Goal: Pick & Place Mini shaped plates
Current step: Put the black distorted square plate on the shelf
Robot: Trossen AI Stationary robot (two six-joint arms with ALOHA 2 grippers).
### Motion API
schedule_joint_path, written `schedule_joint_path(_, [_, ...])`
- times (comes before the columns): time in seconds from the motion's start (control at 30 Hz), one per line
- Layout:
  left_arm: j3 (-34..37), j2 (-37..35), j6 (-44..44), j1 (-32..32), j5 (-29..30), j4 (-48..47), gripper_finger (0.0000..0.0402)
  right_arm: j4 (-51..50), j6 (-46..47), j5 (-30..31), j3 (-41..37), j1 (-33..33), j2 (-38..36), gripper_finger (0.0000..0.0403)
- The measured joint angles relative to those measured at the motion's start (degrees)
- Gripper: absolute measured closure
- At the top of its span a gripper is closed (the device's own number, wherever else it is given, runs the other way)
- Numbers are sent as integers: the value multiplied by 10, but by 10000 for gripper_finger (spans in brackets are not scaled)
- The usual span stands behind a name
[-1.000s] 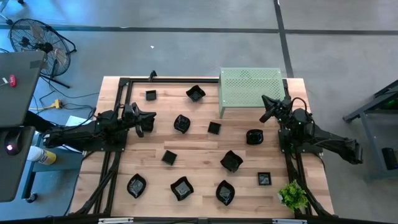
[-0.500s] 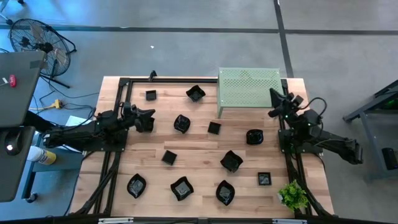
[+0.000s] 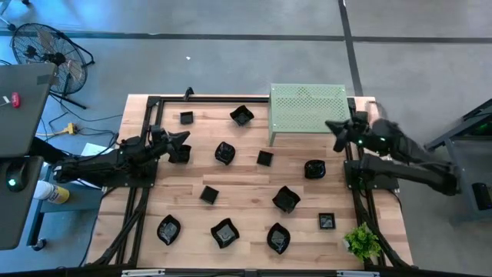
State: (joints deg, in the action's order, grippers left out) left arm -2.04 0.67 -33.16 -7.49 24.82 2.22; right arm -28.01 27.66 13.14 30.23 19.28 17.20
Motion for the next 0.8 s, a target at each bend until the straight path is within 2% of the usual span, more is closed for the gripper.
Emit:
schedule_joint_path(0.07, [0, 0, 3, 0, 0, -1, 401, -70, 28, -26, 27, -13, 44, 402])
schedule_joint_path(0.2, [0, 0, 15, 0, 0, -1, 401, -128, 69, -75, 39, -49, 109, 402])
schedule_joint_path(0.37, [-1, 0, 31, 0, 0, -5, 401, -137, 99, -136, 22, -117, 168, 402])
schedule_joint_path(0.5, [-1, 0, 31, 0, -1, -6, 401, -127, 125, -182, 11, -190, 212, 400])
schedule_joint_path(0.6, [-2, 0, 32, 0, -2, -9, 401, -71, 177, -197, -3, -247, 250, 389])
schedule_joint_path(0.7, [-2, 0, 34, 0, -2, -10, 401, -8, 218, -191, -10, -301, 298, 367])
schedule_joint_path(0.8, [-2, 0, 34, 0, -2, -10, 401, 22, 248, -159, -11, -340, 351, 337])
